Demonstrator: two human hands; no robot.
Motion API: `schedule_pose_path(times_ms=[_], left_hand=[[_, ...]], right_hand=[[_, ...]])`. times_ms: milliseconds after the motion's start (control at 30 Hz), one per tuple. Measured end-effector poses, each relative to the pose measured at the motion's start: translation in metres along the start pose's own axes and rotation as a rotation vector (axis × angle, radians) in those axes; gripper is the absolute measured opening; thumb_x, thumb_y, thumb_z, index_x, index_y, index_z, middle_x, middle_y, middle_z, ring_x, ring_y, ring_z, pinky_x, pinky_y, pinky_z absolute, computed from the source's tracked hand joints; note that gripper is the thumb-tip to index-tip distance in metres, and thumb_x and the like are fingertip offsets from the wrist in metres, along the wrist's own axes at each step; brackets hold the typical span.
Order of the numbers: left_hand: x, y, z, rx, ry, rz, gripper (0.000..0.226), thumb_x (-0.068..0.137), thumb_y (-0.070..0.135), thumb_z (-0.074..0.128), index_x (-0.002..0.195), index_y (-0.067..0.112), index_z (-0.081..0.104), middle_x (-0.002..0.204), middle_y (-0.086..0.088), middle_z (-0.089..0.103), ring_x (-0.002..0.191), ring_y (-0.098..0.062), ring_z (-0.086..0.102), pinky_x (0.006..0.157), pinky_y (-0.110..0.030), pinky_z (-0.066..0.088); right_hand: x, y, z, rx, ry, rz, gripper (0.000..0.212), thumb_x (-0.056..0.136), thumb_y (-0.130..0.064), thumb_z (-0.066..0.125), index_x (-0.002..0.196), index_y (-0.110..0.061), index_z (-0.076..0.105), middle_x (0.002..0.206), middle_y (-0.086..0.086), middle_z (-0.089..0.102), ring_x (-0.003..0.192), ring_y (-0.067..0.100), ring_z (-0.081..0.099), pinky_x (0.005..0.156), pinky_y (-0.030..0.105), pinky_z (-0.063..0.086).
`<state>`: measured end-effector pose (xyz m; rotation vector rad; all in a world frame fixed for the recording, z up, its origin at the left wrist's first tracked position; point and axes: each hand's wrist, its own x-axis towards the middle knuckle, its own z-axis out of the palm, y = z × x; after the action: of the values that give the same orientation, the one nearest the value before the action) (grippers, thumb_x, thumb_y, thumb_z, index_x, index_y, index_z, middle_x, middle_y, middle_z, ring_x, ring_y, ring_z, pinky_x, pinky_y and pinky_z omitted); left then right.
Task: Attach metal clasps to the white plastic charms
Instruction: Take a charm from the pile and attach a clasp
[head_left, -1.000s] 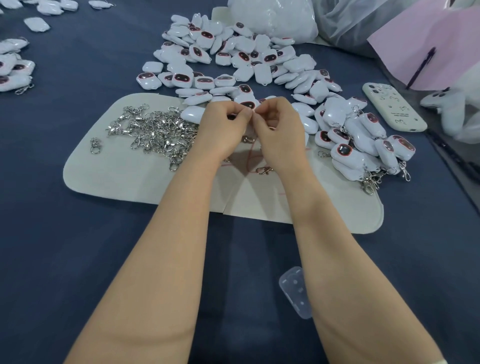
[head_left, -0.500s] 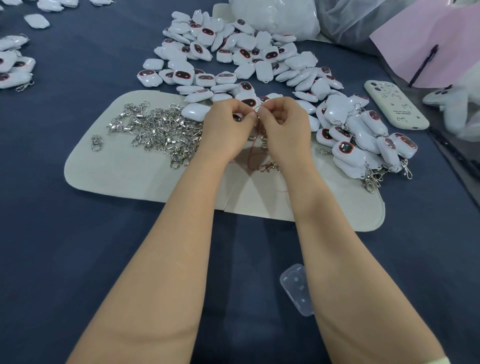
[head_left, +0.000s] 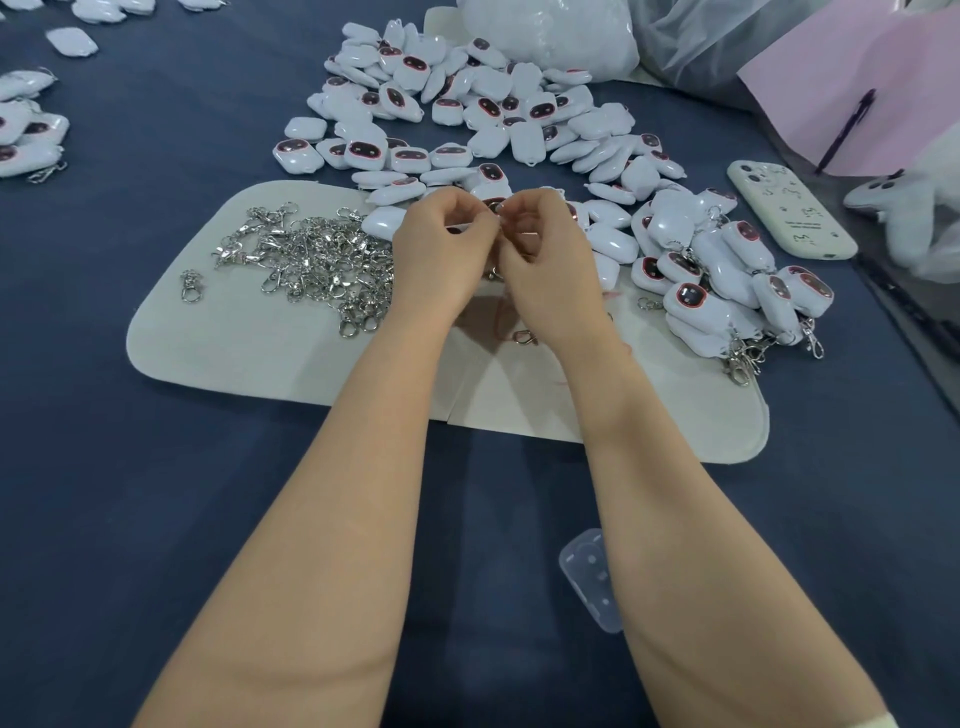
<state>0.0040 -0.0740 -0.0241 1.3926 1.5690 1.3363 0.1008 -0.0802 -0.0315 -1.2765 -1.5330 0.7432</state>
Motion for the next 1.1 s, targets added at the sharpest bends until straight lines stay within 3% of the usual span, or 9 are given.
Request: schedule_pose_path(times_ms=[200,300,433,667,833,967,1033,1100], left_hand=[[0.0002,-0.0008,0.0003,0.008,-0.020,0.016,0.009,0.088,0.016,0.058,0.081,0.018,0.061,0.079,0.010,0.059,0.083,-0.006,0.055,0.074,-0.014,0.039],[0.0006,-0.0008,0.0008,0.035,-0.032,0.032,0.007,0.091,0.017,0.057,0.087,0.016,0.063,0.089,0.005,0.062,0.089,-0.007,0.056,0.079,-0.015,0.039],[0.0014,-0.0002,0.0015,0.071,-0.036,0.043,0.011,0.092,0.016,0.056,0.093,0.012,0.066,0.092,0.003,0.063,0.093,-0.009,0.057,0.080,-0.014,0.038],[0.0010,0.0023,0.0023,0.141,-0.020,0.113,0.013,0.091,0.013,0.055,0.094,0.007,0.067,0.090,0.001,0.063,0.092,-0.015,0.059,0.082,-0.022,0.042],[0.0008,0.0014,0.0027,0.183,0.003,0.148,0.014,0.091,0.014,0.056,0.094,0.007,0.068,0.086,0.002,0.062,0.081,-0.010,0.055,0.071,-0.012,0.036],[0.0002,0.0015,0.0033,0.164,0.036,0.134,0.014,0.091,0.015,0.056,0.093,0.008,0.068,0.084,0.005,0.060,0.079,-0.009,0.054,0.069,-0.011,0.035],[0.0001,0.0014,0.0028,0.149,0.057,0.121,0.013,0.091,0.014,0.056,0.092,0.009,0.068,0.083,0.006,0.060,0.080,-0.009,0.054,0.069,-0.012,0.036],[0.0000,0.0012,0.0025,0.150,0.063,0.120,0.013,0.091,0.015,0.056,0.092,0.009,0.068,0.082,0.006,0.060,0.080,-0.010,0.054,0.070,-0.013,0.037]], right_hand=[[-0.0001,-0.0003,-0.0022,-0.118,0.077,-0.027,0.015,0.092,-0.004,0.051,0.102,-0.007,0.062,0.086,-0.003,0.063,0.082,0.015,0.061,0.082,0.029,0.050],[-0.0020,-0.0003,-0.0033,-0.137,0.112,-0.049,0.013,0.091,-0.006,0.052,0.103,-0.007,0.058,0.074,-0.008,0.060,0.073,0.014,0.060,0.071,0.026,0.049],[-0.0027,0.0011,-0.0044,-0.182,0.154,-0.075,0.009,0.090,-0.007,0.055,0.098,-0.007,0.057,0.067,-0.009,0.055,0.058,0.001,0.050,0.058,0.015,0.040],[-0.0012,-0.0002,-0.0043,-0.154,0.194,-0.067,0.009,0.089,-0.009,0.059,0.097,-0.007,0.061,0.084,-0.008,0.059,0.073,-0.005,0.051,0.067,0.004,0.038],[-0.0020,0.0010,-0.0035,-0.157,0.210,-0.066,0.007,0.087,-0.008,0.060,0.095,-0.009,0.059,0.075,-0.014,0.054,0.068,-0.012,0.050,0.065,0.002,0.037],[-0.0014,-0.0008,-0.0040,-0.145,0.201,-0.053,0.006,0.088,-0.010,0.060,0.094,-0.010,0.059,0.078,-0.011,0.059,0.074,-0.004,0.056,0.069,0.009,0.044],[-0.0018,-0.0016,-0.0027,-0.137,0.182,-0.040,0.007,0.088,-0.012,0.059,0.094,-0.008,0.060,0.086,-0.003,0.064,0.083,0.010,0.060,0.079,0.025,0.050],[-0.0014,-0.0023,-0.0022,-0.126,0.197,-0.034,0.009,0.088,-0.011,0.058,0.096,-0.007,0.060,0.090,0.001,0.065,0.087,0.016,0.060,0.082,0.032,0.050]])
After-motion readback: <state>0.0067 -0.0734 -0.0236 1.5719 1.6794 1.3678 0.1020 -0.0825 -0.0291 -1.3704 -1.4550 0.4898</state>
